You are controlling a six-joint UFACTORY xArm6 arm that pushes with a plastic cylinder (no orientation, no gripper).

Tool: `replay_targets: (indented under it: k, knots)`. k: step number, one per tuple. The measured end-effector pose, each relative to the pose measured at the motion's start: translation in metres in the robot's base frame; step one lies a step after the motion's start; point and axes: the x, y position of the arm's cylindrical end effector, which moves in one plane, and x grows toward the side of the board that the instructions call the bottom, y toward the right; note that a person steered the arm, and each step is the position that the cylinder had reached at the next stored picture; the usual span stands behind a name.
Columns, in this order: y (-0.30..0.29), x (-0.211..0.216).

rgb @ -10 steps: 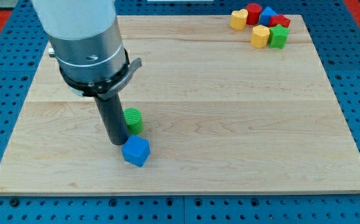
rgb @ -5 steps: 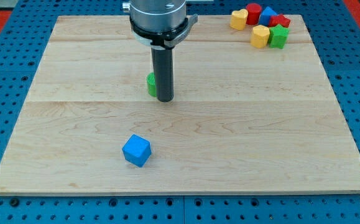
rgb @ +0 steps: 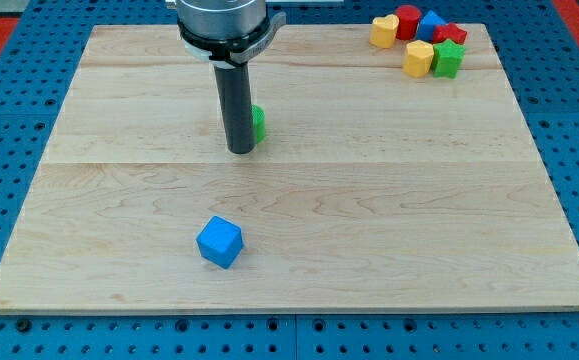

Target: Move the green circle into the group of blocks

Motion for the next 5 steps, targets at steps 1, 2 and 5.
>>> replay_targets:
  k: [1,2,5]
  knots:
    - [-0.015,-0.004]
    - [-0.03,-0.009]
    - [0.011,-0.031]
